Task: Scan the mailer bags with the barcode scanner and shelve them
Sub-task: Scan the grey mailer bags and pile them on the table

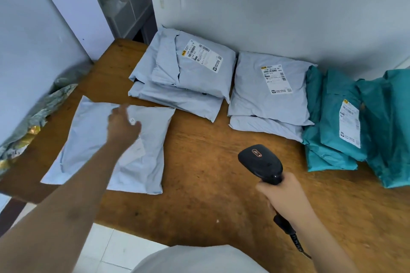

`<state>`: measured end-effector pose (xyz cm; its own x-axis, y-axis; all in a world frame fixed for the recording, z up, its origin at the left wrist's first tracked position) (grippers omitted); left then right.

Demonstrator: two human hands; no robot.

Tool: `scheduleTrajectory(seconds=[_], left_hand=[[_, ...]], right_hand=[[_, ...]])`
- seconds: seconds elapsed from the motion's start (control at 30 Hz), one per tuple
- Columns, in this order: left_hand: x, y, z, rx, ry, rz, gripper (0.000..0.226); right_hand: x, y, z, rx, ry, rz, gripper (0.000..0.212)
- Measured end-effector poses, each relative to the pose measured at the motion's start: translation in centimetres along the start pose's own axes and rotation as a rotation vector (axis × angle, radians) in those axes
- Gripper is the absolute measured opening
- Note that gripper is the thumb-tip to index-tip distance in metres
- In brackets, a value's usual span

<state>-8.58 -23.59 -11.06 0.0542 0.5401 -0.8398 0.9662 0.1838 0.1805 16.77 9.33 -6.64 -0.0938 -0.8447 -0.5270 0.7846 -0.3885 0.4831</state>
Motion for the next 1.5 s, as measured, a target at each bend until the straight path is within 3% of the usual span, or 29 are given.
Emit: scheduleTrajectory(seconds=[0.23,0.43,0.57,0.67,0.77,0.9,0.97,1.03,1.2,1.33,1.5], left_hand=[[10.9,5.1,-14.7,0.288,0.222,0.384,0.055],[18.8,7.1,-22.8,0.227,0.112,0.713,0.052],[21.4,5.9,-24.8,-0.015,0.184,0.695,0.06],[21.3,5.1,-25.3,0.034,-0.032,0.628,0.069],[20.7,4.1,-24.9,0.099,-0.107,0.572,0.066],[20.7,3.0,-24.1,0.039,0.022,0.581,0.023],[20.8,3.4,-23.2,-0.024,0.279,0.64,0.036],[19.4,4.5,-22.0,0.0,0.357,0.634,0.041],[15.3,9.5,-15.8,0.158,0.328,0.699,0.043],[15.1,14.7,-7.5,0.062,0.194,0.752,0.028],[15.9,17.3,-1.5,-0.017,0.136,0.879,0.027]], right_hand=[[-3.4,0.4,0.3,0.03,-0.073,-0.093,0.019],[-7.1,0.8,-0.4,0.056,-0.187,-0.186,0.022],[-8.4,0.5,-1.2,0.085,-0.274,-0.214,0.02],[-8.5,0.1,-1.5,0.087,-0.338,-0.206,0.017],[-8.3,-0.3,-2.0,0.093,-0.371,-0.196,0.016],[-7.7,-0.8,-2.3,0.101,-0.389,-0.172,0.016],[-7.5,-1.0,-2.3,0.083,-0.39,-0.167,0.016],[-7.0,-1.2,-2.2,0.077,-0.385,-0.151,0.016],[-5.7,-0.8,-2.3,0.085,-0.42,-0.118,0.022],[-4.4,0.2,-2.8,0.122,-0.434,-0.097,0.025],[-2.3,1.6,-3.7,0.176,-0.456,-0.075,0.017]])
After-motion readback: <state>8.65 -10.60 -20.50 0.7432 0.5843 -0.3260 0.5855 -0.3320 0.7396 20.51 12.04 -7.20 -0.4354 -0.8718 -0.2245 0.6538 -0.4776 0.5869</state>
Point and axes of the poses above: each hand's wrist, its own y-axis away from the middle knuckle, its own x-axis out of the palm, z = x × y, the point moved 7 cm from there along -y, towards the middle knuckle, and after that the axes turned 6 degrees about -x, right-handed, at the moved point
